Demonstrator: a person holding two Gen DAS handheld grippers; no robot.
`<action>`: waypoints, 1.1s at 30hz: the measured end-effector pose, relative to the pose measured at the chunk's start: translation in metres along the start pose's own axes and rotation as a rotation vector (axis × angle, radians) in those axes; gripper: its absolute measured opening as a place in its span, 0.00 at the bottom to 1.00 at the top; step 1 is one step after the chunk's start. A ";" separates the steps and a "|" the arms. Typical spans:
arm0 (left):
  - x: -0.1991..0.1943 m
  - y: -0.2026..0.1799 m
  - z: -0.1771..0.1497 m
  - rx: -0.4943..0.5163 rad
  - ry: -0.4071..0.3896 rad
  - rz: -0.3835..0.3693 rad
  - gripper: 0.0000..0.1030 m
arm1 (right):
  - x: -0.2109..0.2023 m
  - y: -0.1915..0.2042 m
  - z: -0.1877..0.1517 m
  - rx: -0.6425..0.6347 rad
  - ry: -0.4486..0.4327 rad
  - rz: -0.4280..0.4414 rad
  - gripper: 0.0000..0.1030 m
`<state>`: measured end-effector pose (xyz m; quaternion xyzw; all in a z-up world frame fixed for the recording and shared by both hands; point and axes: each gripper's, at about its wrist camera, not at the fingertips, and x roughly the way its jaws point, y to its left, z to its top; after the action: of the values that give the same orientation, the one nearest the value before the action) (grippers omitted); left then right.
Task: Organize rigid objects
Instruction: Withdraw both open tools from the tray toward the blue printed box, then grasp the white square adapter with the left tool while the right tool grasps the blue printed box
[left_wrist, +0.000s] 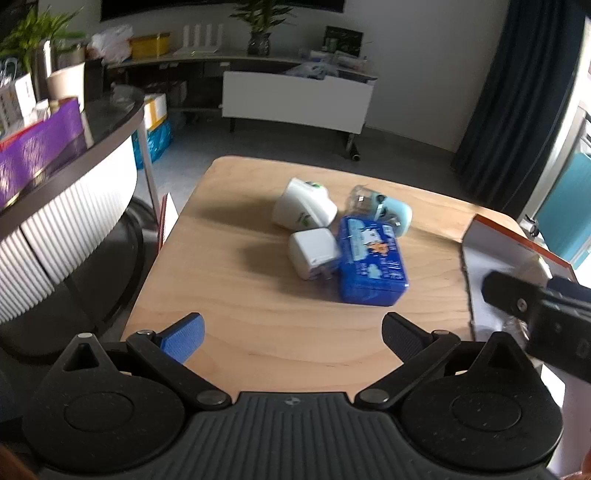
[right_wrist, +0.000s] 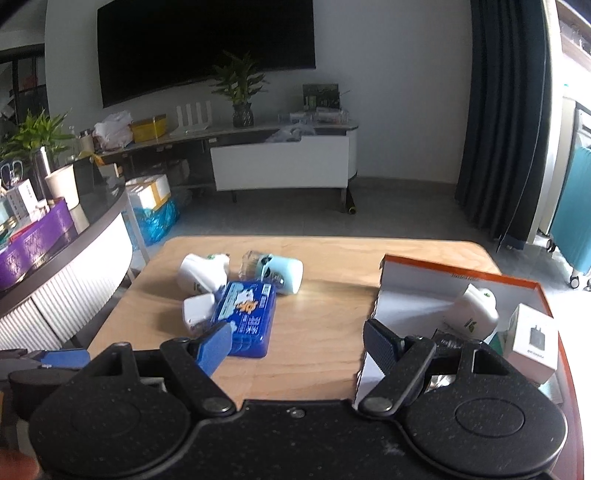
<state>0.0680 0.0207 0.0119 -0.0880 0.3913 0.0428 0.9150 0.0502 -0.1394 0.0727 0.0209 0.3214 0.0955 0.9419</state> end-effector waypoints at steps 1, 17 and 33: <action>0.003 0.004 0.000 -0.011 0.005 0.000 1.00 | 0.002 -0.001 -0.001 0.003 0.009 0.010 0.90; 0.028 0.043 0.008 -0.096 0.050 0.028 1.00 | 0.075 0.025 0.013 -0.026 0.082 0.077 0.90; 0.052 0.045 0.021 -0.140 0.028 -0.004 1.00 | 0.132 0.007 0.013 0.057 0.165 -0.054 0.89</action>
<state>0.1121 0.0695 -0.0168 -0.1531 0.3999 0.0669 0.9012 0.1594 -0.1063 0.0043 0.0314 0.4009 0.0624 0.9135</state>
